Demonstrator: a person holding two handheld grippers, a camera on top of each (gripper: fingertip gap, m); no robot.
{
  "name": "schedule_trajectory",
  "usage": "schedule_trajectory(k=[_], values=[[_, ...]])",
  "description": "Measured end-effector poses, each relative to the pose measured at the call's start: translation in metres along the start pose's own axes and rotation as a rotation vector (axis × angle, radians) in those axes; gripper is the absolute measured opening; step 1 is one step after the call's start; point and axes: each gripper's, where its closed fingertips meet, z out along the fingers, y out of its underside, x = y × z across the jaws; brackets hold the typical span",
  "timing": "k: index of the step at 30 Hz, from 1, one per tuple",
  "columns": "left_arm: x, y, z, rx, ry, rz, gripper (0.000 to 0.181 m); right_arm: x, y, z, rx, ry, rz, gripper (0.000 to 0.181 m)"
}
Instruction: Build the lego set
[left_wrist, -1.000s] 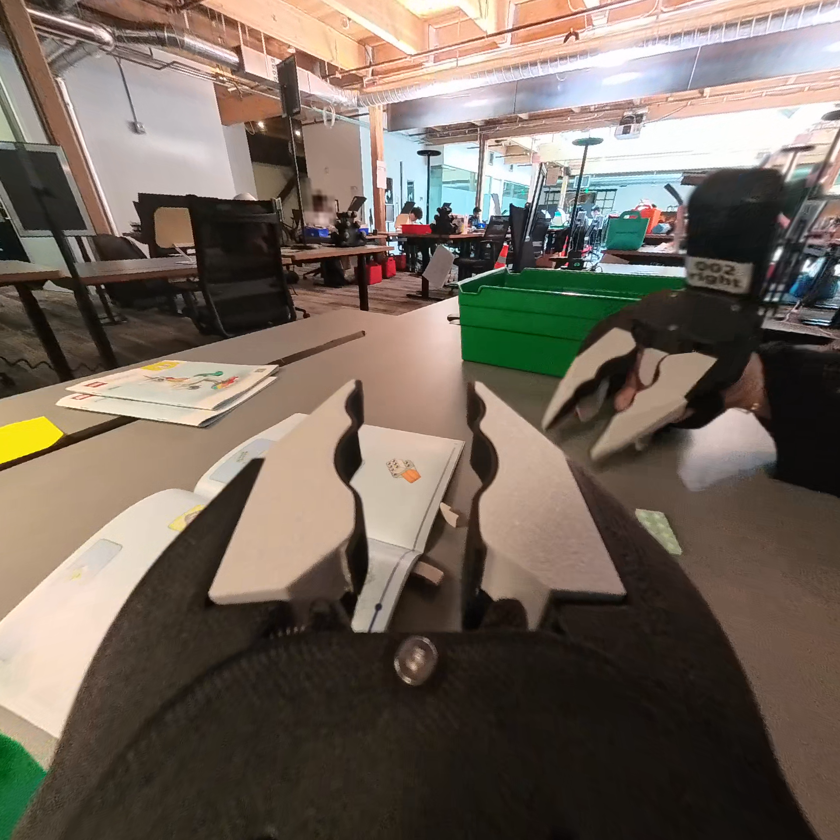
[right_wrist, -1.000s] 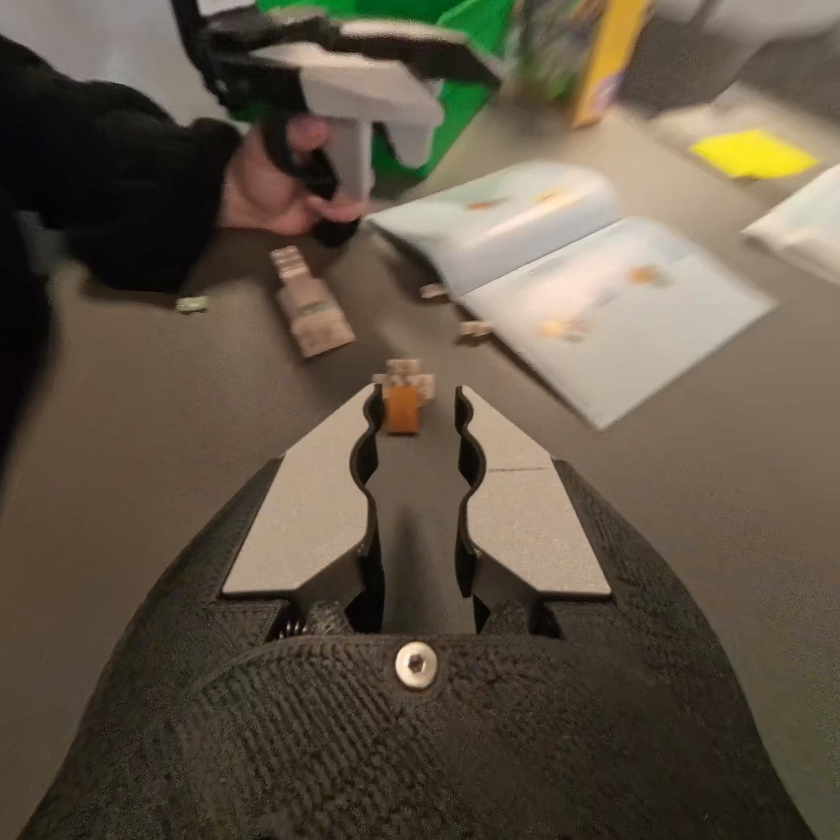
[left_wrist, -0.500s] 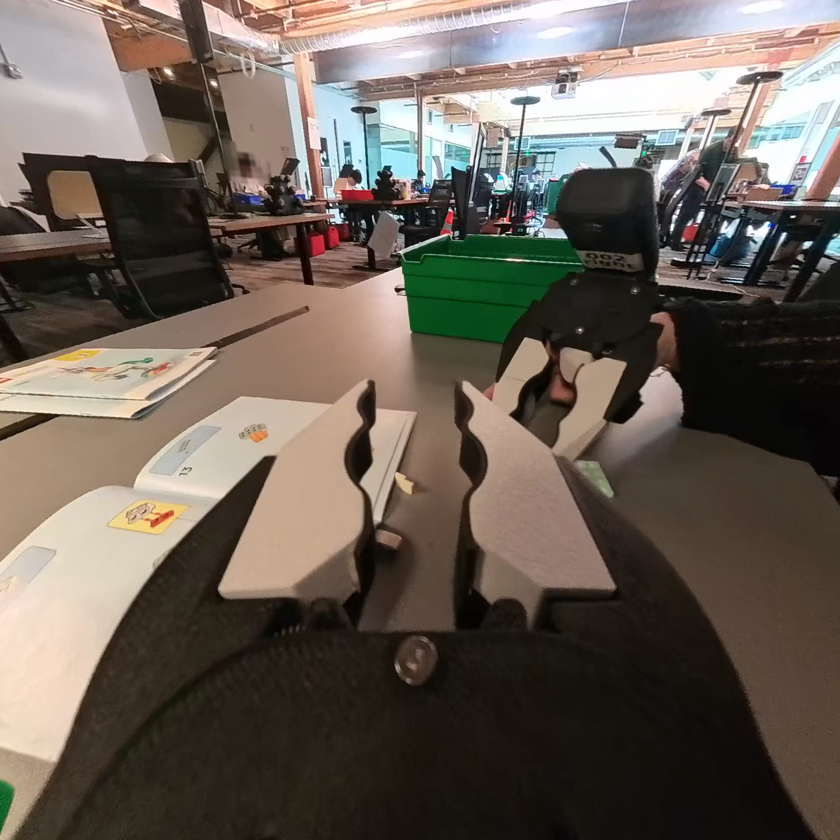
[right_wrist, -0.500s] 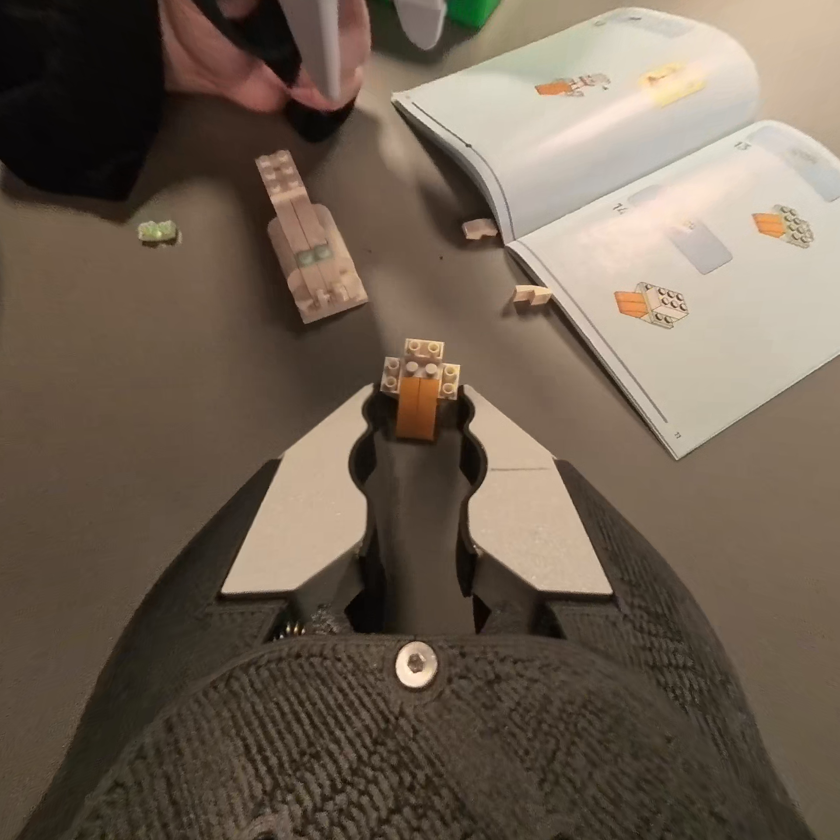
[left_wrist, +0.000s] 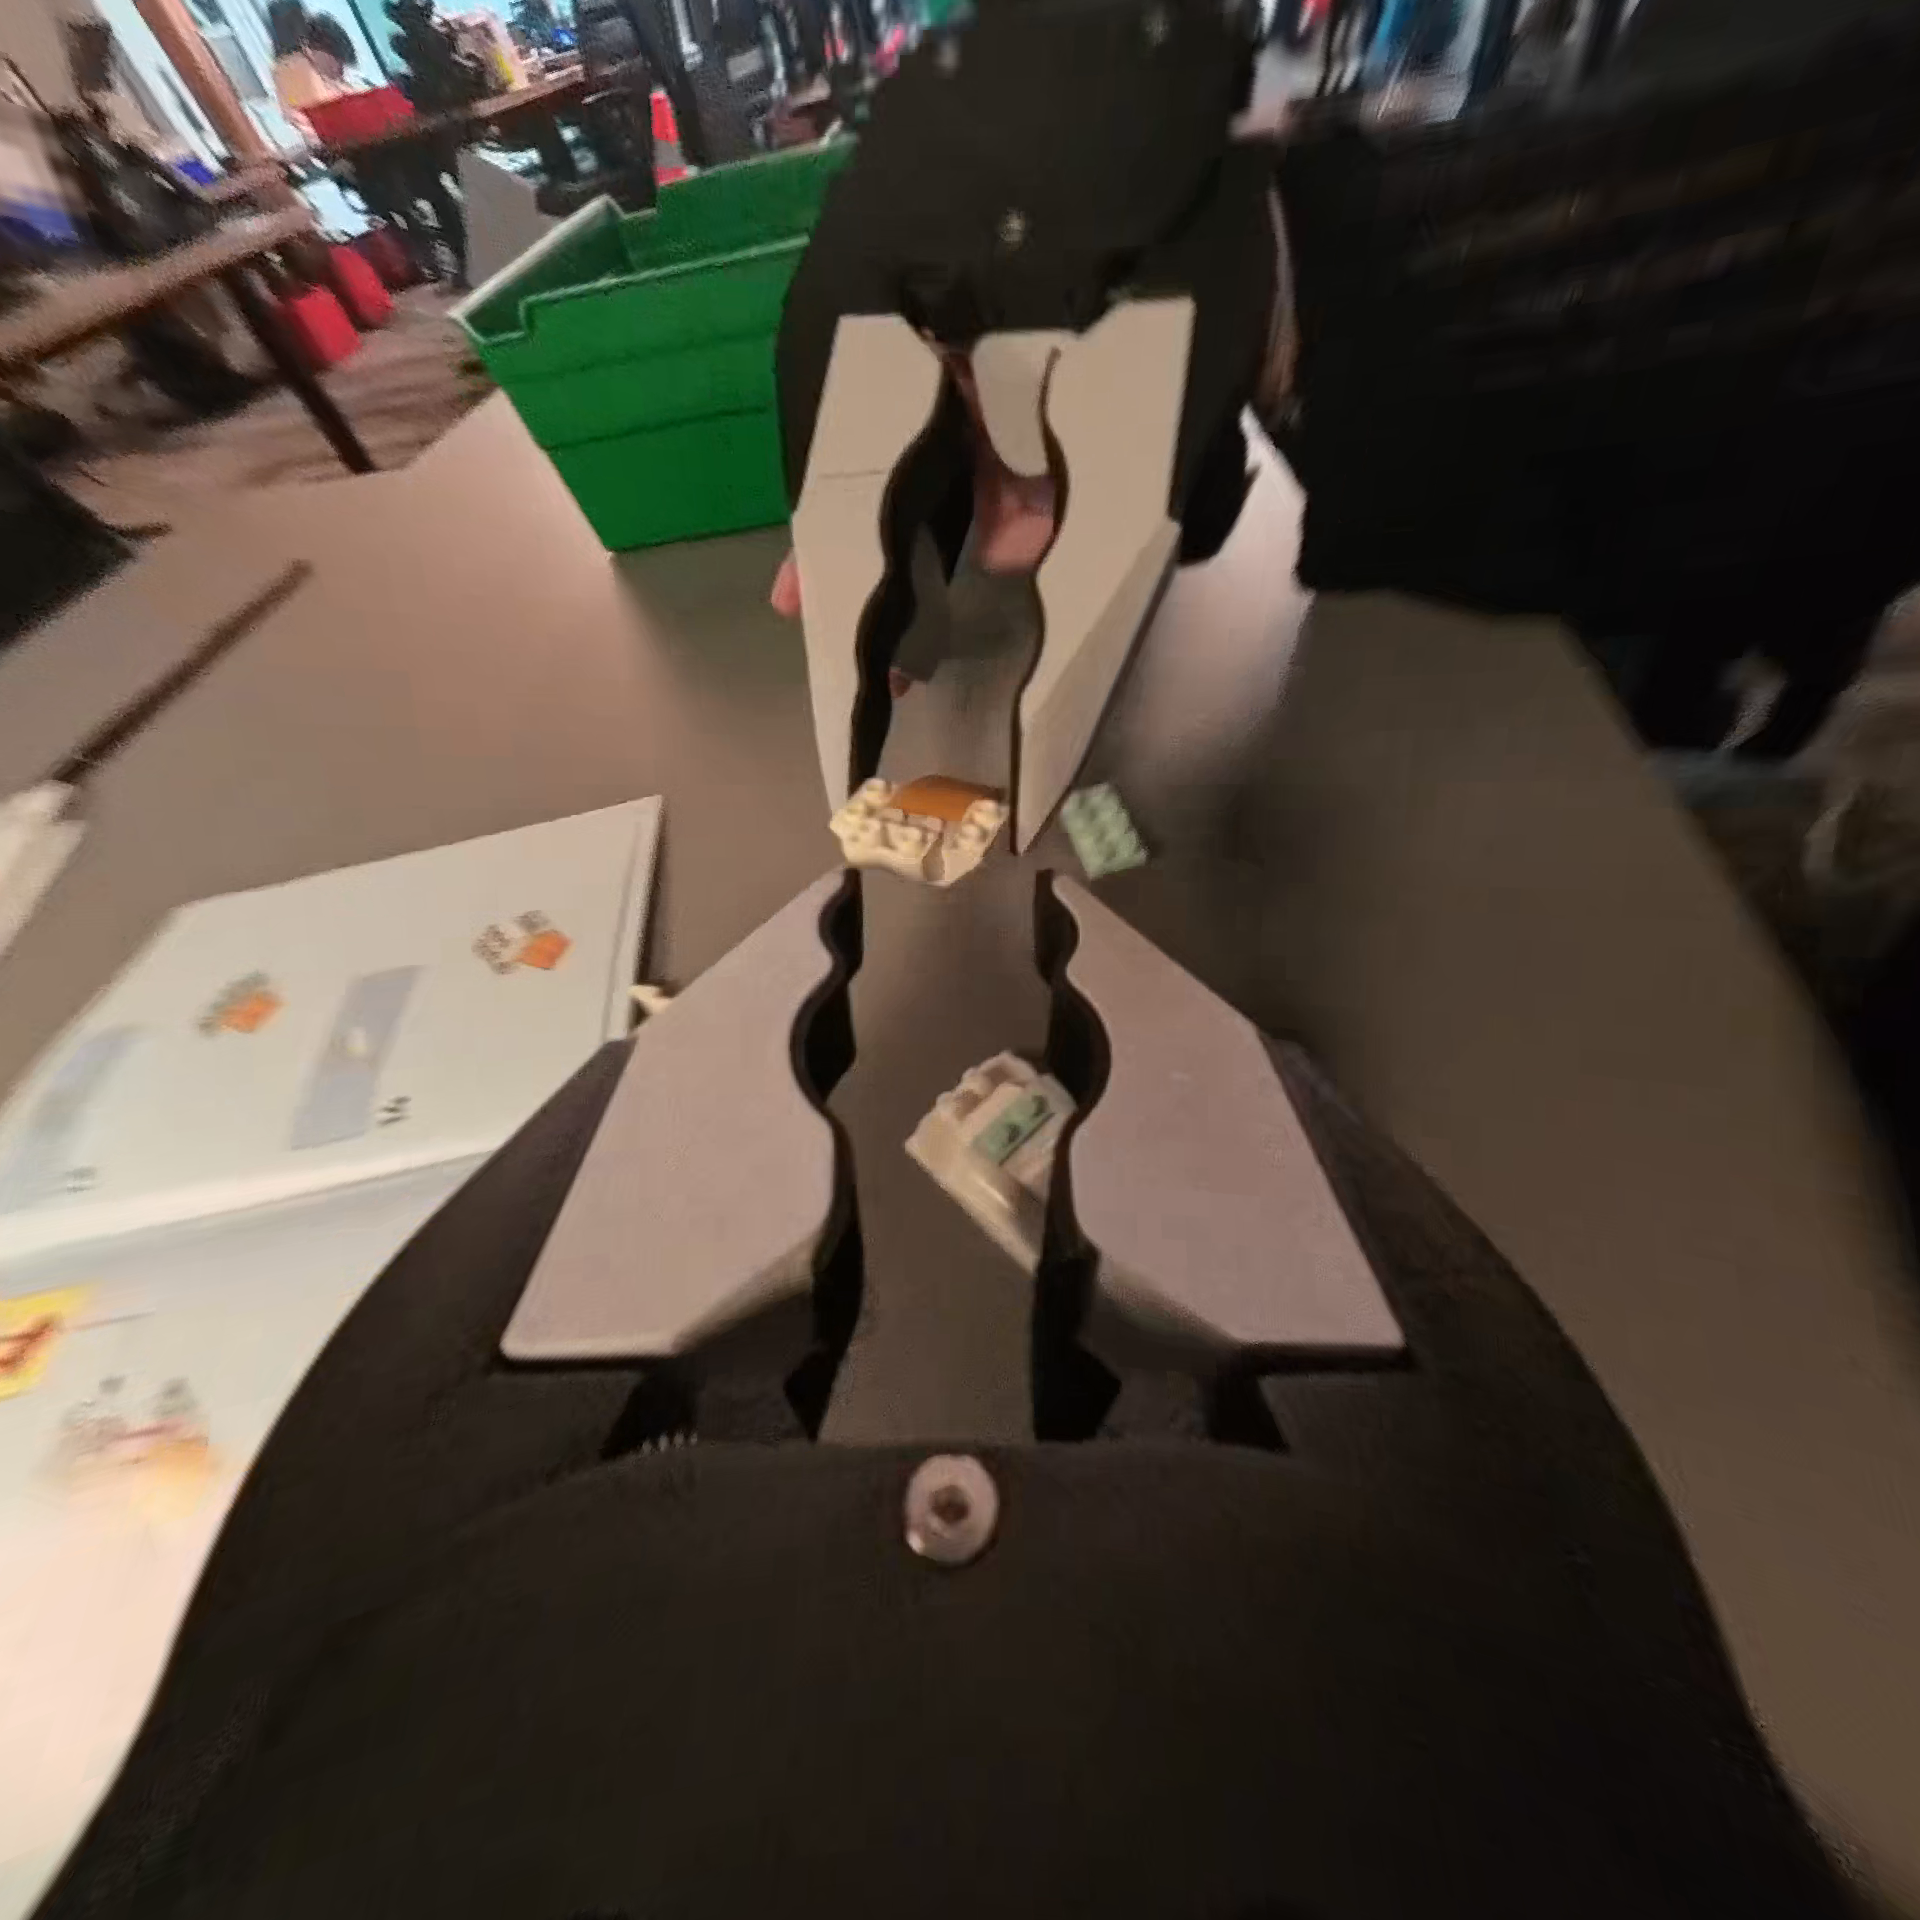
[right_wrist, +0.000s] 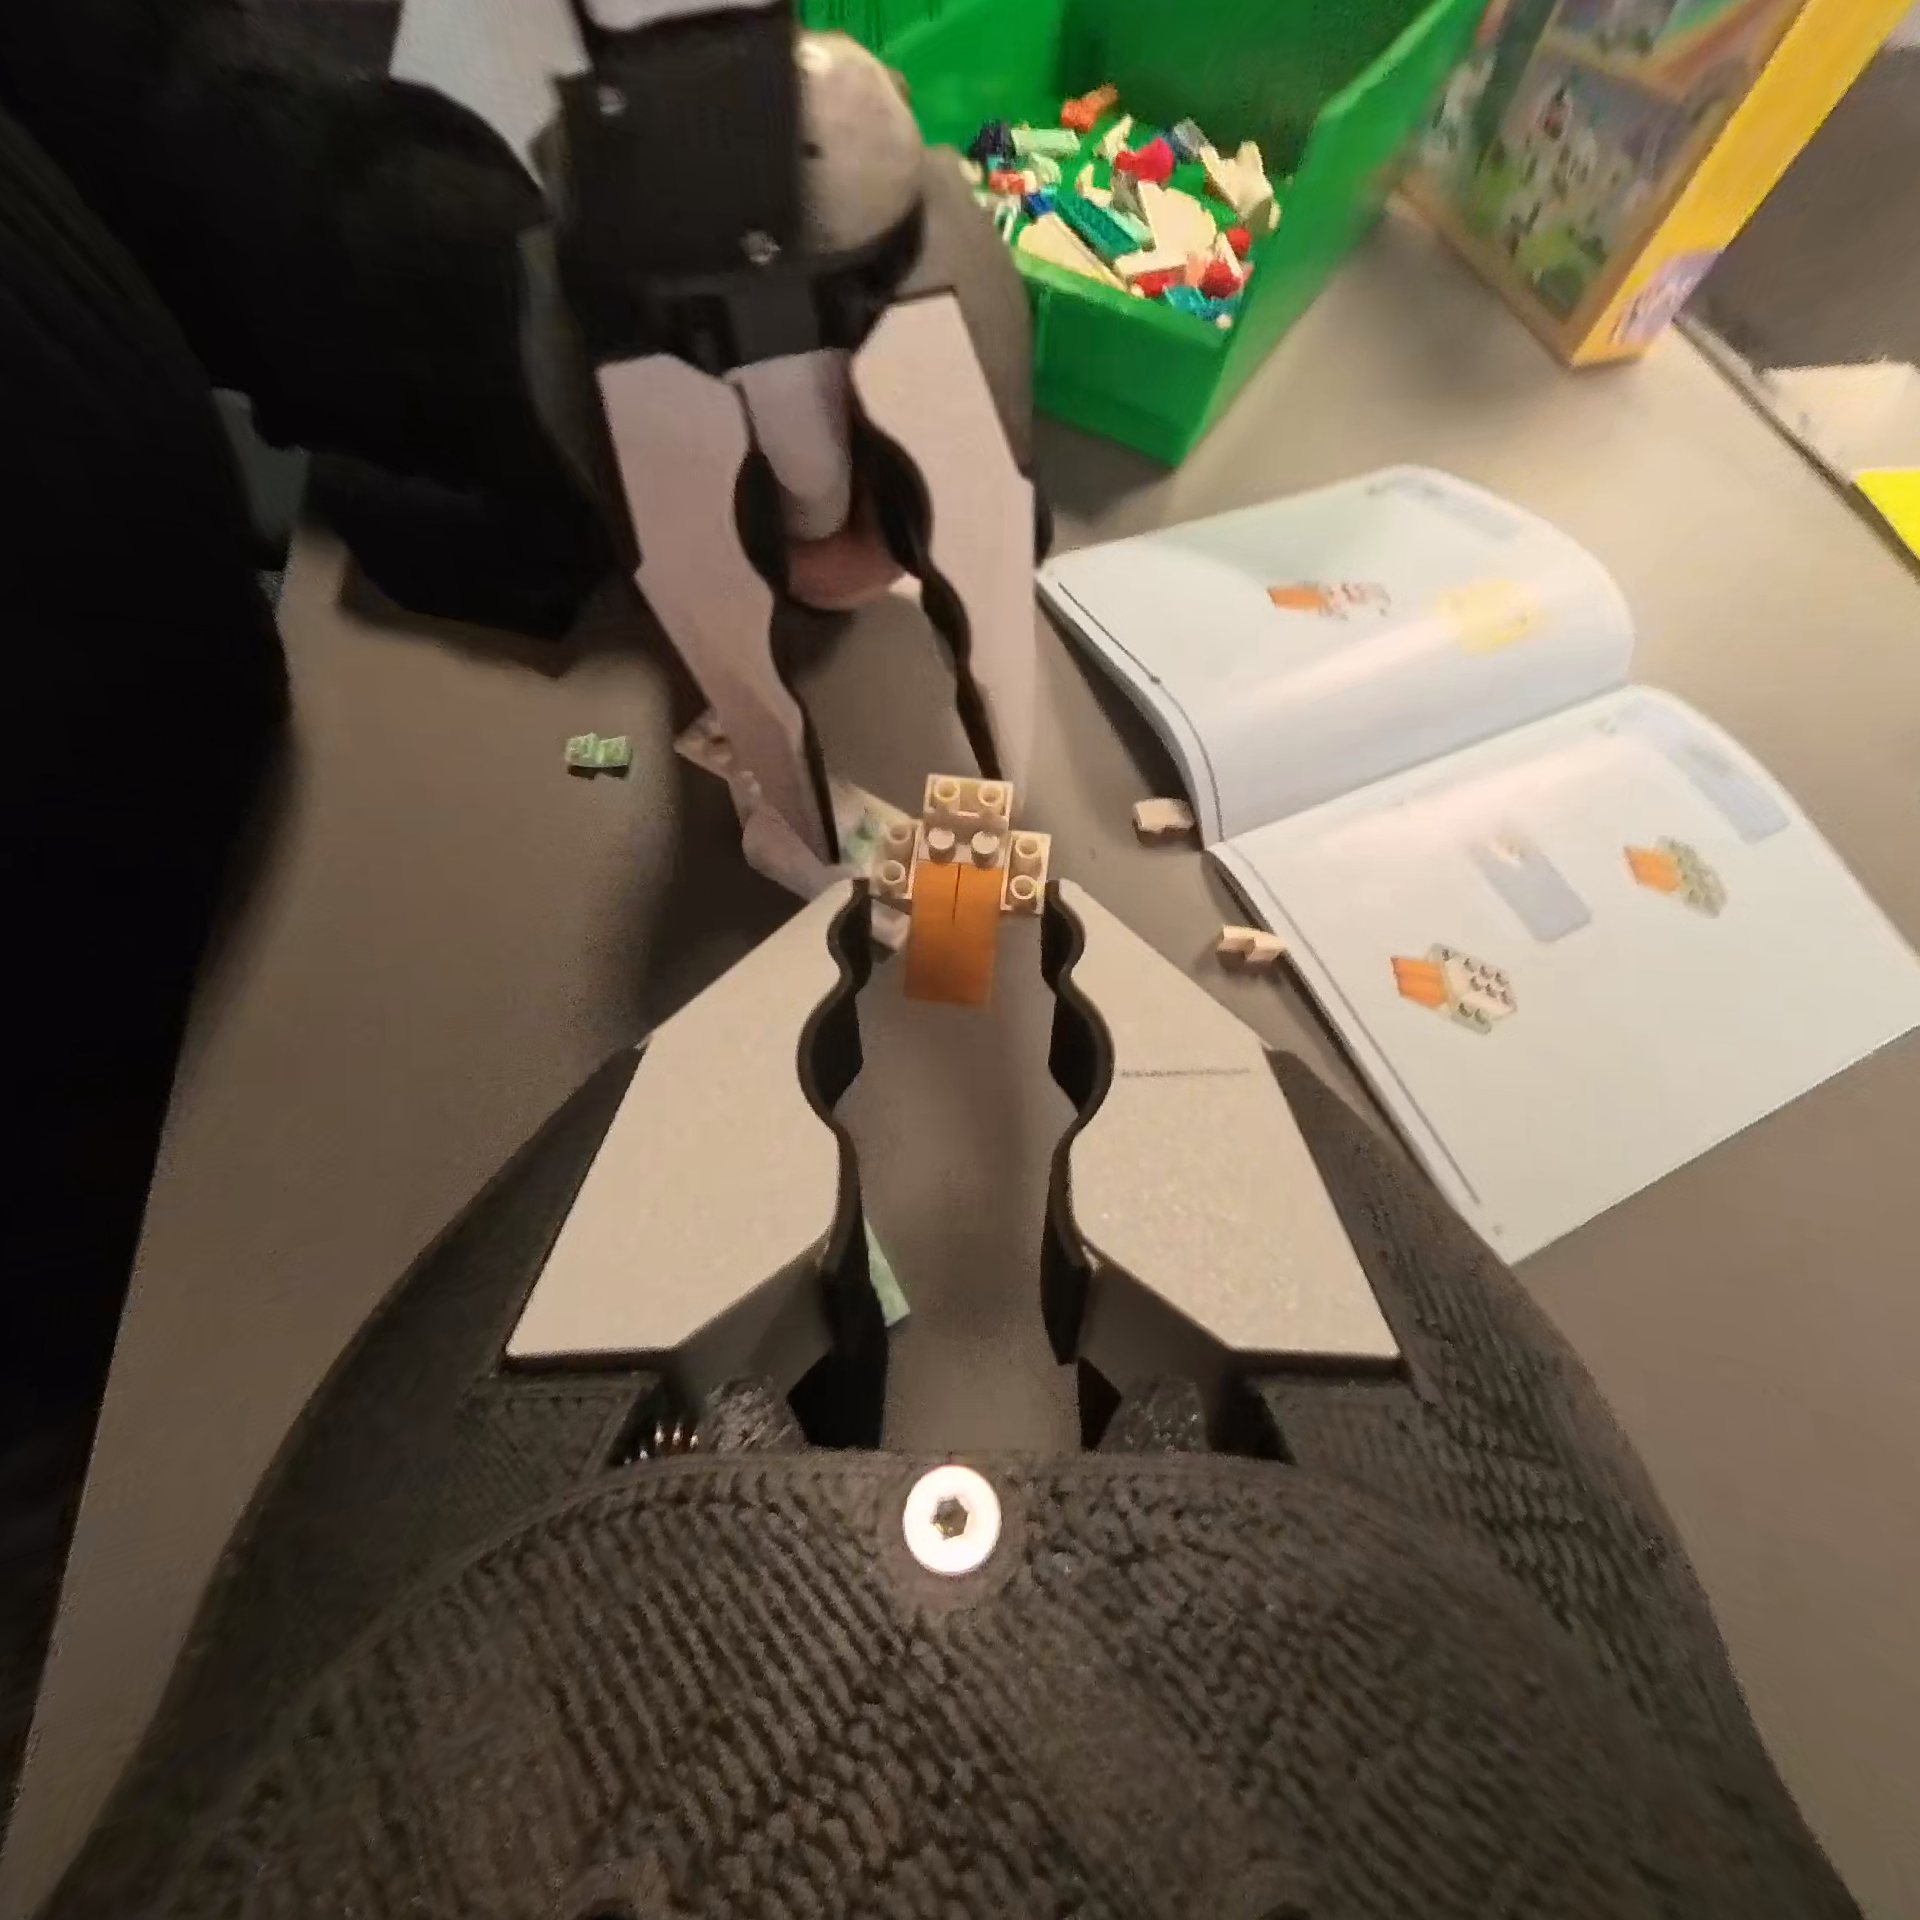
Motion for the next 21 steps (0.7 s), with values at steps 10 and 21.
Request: schedule_trajectory(k=[10, 21], values=[[0.004, -0.029, -0.023, 0.244, 0.217, -0.246, 0.025, -0.019, -0.025, -0.012, 0.066, -0.079, -0.04, 0.031], [0.013, -0.037, -0.026, 0.303, 0.243, -0.183, 0.017, -0.028, -0.025, -0.011, 0.052, -0.13, -0.03, 0.031]])
